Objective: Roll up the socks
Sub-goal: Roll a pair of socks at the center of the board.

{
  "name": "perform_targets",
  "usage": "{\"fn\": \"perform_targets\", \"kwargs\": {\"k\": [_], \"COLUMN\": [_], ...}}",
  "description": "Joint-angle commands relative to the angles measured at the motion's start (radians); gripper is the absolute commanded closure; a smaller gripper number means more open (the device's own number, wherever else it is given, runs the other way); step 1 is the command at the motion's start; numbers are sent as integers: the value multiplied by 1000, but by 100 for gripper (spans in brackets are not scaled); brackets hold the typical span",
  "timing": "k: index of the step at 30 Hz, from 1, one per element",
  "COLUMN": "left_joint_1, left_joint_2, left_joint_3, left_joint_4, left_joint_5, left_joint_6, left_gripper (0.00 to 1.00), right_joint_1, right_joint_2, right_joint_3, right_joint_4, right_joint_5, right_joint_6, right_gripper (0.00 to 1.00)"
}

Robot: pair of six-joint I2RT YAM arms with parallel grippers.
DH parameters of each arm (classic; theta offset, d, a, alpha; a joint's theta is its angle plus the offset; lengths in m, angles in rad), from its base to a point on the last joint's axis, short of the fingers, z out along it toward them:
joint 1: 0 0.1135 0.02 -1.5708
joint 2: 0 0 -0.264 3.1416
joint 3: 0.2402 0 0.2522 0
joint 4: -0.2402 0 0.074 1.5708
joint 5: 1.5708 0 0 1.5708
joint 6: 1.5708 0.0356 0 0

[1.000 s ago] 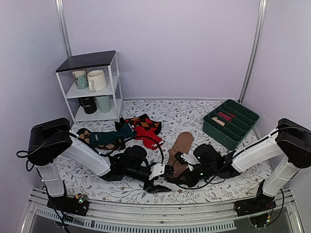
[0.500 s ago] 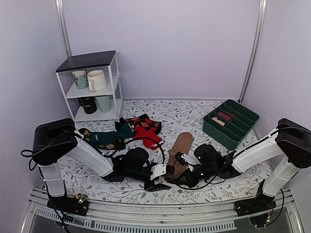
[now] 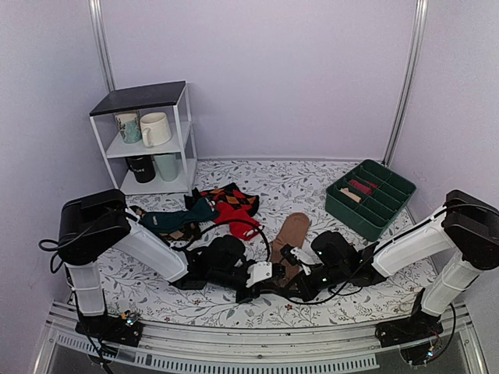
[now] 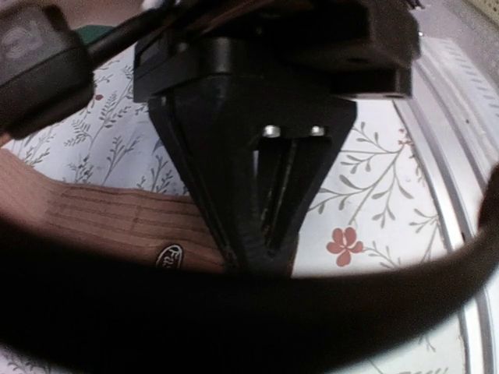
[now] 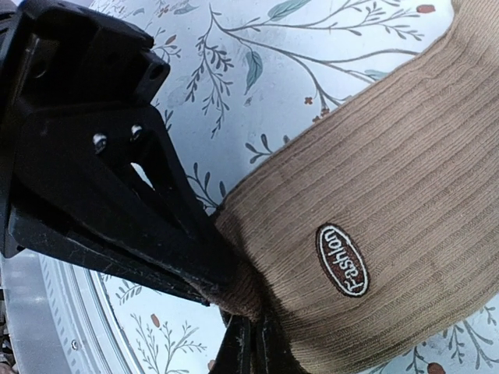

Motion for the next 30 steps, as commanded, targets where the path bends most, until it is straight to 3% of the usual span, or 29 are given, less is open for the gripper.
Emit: {"fn": "perform_targets", "kwargs": {"k": [1,3,5,9,17,24,30], "left_joint_1": [3,4,6,18,55,85,84], "left_joint_2": [15,0,-16,-30,-8,17,53], "left_joint_3": [6,-7,-15,-22,18,3,8], "left_joint_4": [-7,0,-6,-52,-173,-163,-167], "left_joint_5": [-20,-25,-31,-27,105,207,238], "left_joint_6": [-14,-32,-67,-160,-304,-384,-390], "left_gripper": [100,100,100,100,100,100,100], "right_joint_1": [1,1,1,1,5,102,153], "right_joint_2": [47,41,15,-91,-305,-160,-6], "right_joint_3": [-40,-39,-47,-93,-379,-376,-333], "right_joint_4": [-148,-147,-134,-41,530,639,771], "right_joint_5": [-11,0,36,133,202,249,345], "right_joint_6": [1,-2,1,-2,-147,-328,-370], "right_gripper": [100,98,82,69,60,54,51]}}
